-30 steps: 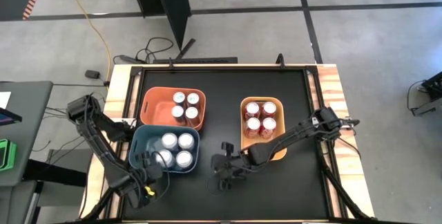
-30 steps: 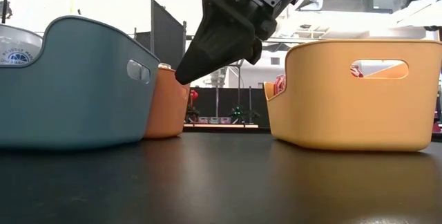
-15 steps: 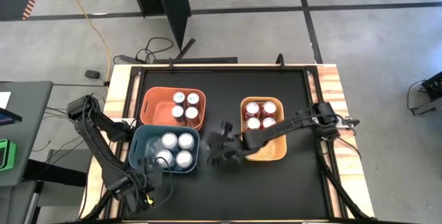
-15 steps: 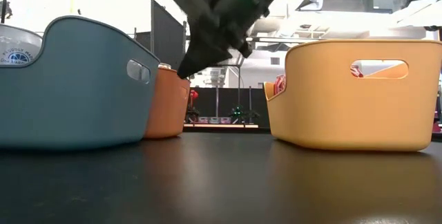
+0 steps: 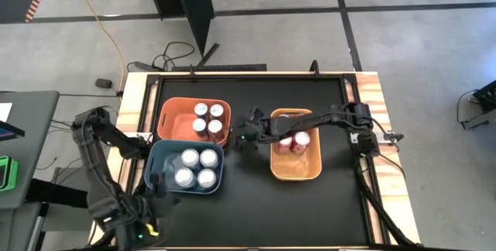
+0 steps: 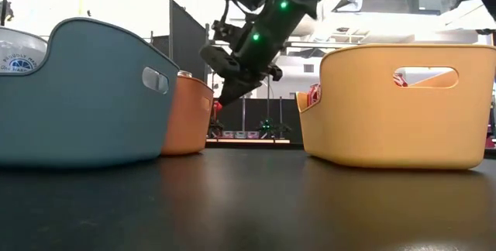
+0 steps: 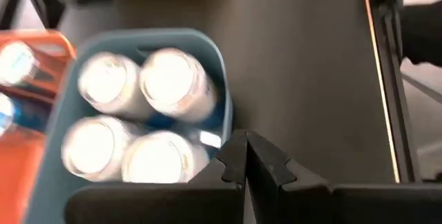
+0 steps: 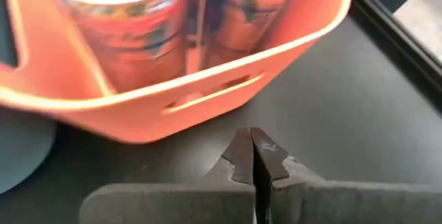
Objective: Sort soda cans
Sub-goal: Adjust the orange bin on the table
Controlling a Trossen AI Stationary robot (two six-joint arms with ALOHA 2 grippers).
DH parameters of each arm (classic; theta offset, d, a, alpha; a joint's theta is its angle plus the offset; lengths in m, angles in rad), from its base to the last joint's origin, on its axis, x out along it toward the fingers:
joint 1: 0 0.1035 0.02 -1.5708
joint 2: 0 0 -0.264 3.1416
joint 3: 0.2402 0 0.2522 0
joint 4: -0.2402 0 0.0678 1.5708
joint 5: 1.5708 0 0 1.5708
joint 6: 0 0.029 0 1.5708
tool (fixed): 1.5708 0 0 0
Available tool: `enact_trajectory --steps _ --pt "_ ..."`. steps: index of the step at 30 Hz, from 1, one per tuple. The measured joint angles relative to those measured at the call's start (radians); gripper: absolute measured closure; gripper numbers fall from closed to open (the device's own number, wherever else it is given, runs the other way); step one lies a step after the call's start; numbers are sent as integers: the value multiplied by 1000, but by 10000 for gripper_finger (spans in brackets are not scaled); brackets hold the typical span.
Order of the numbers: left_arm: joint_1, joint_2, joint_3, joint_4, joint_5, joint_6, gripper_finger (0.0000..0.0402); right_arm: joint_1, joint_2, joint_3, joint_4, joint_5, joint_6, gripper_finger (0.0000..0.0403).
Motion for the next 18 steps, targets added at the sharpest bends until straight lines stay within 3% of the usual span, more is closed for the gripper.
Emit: enact_trajectory --steps 18 --pt "-148 0 46 -234 -314 -184 401 -95 12 0 65 -105 -47 398"
